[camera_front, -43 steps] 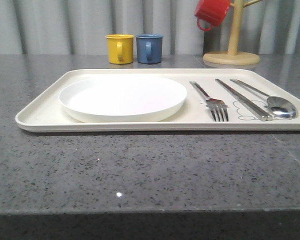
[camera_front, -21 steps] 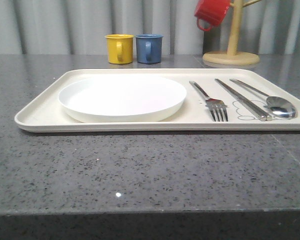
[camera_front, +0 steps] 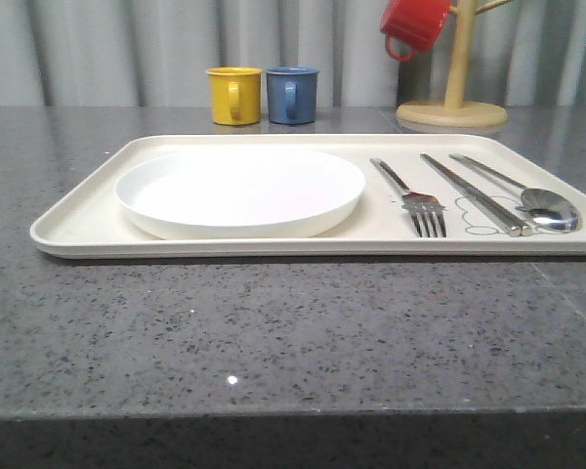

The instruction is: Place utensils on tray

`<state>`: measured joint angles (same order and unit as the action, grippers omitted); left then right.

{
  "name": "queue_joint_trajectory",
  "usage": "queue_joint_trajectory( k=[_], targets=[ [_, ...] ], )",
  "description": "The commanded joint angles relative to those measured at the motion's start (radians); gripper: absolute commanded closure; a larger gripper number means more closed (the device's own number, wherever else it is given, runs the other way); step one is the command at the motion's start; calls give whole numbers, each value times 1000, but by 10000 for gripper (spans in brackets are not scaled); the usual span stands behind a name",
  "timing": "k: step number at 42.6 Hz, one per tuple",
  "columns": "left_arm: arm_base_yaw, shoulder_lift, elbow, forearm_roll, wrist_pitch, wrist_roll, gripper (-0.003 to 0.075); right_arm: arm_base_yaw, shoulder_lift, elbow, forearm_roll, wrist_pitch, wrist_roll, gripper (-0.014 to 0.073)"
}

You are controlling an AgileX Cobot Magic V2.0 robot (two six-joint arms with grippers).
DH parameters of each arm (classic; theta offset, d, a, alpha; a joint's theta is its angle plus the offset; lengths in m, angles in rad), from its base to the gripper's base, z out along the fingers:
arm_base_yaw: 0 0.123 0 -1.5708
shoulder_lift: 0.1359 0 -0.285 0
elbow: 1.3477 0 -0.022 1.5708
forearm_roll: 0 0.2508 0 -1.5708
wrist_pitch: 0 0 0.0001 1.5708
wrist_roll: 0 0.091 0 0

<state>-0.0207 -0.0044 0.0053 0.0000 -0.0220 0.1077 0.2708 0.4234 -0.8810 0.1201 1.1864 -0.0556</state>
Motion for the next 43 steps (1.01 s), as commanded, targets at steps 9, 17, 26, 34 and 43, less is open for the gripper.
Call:
queue_joint_trajectory(
  k=[9, 17, 26, 34, 43],
  targets=[
    [22, -21, 2, -11, -81, -1, 741, -2, 8, -21, -3, -61, -3, 661],
    [22, -21, 2, -11, -81, -1, 741, -2, 8, -21, -3, -61, -3, 661],
    [22, -21, 2, -11, -81, -1, 741, -2, 8, -21, -3, -61, -3, 661],
    [22, -21, 2, -11, -81, -1, 741, -2, 8, -21, -3, -61, -3, 661],
    [22, -21, 2, -11, -81, -1, 741, -78, -96, 114, -77, -254, -16, 661]
  ],
)
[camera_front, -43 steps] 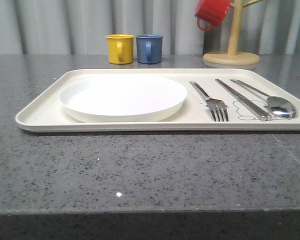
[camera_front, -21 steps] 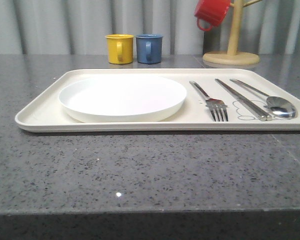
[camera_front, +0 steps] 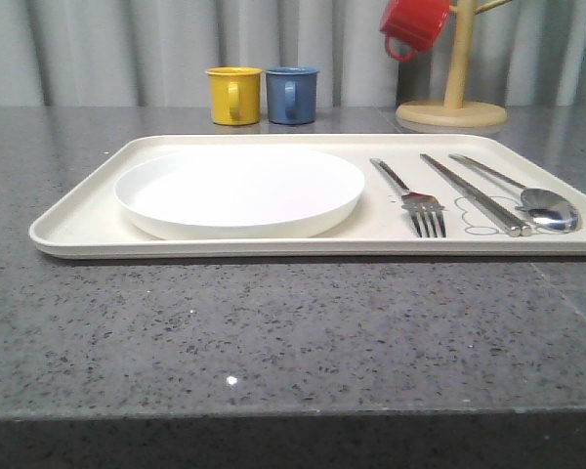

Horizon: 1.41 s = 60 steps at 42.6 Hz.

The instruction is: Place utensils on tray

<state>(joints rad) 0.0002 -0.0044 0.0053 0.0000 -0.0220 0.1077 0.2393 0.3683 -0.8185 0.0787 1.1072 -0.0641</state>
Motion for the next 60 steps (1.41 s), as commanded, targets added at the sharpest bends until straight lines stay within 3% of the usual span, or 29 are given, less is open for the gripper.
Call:
queue_joint_trajectory(
  k=[1, 16, 24, 39, 50, 60],
  targets=[
    [1, -21, 2, -11, -81, -1, 741, -64, -59, 92, -43, -232, -7, 661],
    [1, -21, 2, -11, -81, -1, 741, -216, -337, 666, -52, -912, -7, 661],
    [1, -21, 2, -11, -81, -1, 741, -226, -396, 842, -38, -1096, -7, 661],
    [1, -21, 2, -11, -81, -1, 741, -243, -396, 840, -37, -1086, -7, 661],
    [1, -21, 2, -11, -81, -1, 741, -243, -396, 840, -28, -1210, 45, 661],
    [1, -21, 2, -11, -81, -1, 741, -243, -396, 840, -39, -1183, 64, 661]
  ],
)
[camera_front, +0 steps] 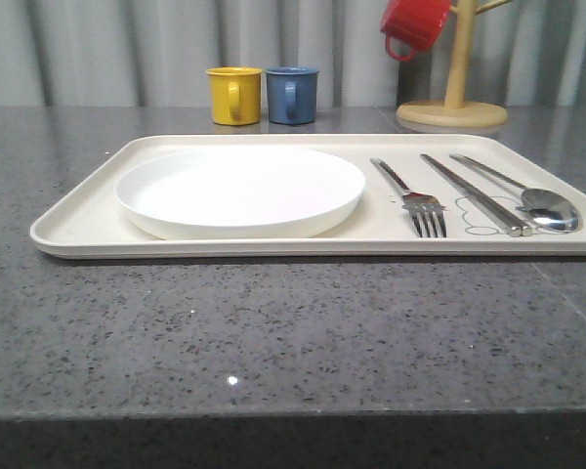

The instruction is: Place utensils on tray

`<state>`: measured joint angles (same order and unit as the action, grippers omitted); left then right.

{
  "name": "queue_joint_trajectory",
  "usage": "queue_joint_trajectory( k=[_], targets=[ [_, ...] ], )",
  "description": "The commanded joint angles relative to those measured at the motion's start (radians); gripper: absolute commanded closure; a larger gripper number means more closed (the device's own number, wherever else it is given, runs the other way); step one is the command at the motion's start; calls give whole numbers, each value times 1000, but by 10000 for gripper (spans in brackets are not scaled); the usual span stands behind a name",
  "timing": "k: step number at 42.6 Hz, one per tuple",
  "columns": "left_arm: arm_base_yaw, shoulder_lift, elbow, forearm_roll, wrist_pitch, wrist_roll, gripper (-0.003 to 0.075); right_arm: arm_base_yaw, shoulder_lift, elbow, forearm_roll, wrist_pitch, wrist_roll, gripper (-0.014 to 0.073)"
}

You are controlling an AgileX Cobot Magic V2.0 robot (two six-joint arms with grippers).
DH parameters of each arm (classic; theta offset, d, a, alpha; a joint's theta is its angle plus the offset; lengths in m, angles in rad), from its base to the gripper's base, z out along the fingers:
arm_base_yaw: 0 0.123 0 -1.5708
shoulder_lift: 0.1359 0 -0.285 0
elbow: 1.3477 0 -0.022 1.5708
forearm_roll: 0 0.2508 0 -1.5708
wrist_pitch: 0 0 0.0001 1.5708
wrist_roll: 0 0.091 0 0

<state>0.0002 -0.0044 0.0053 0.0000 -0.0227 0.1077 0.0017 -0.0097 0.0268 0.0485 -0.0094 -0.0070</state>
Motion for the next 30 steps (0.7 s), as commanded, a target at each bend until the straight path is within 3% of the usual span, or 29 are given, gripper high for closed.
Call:
queue_joint_trajectory(
  k=[1, 30],
  targets=[
    [1, -21, 2, -11, -80, -1, 741, -5, -18, -5, -9, -62, 7, 661],
    [1, -21, 2, -11, -80, -1, 741, -5, -18, -5, -9, -52, 7, 661]
  ],
)
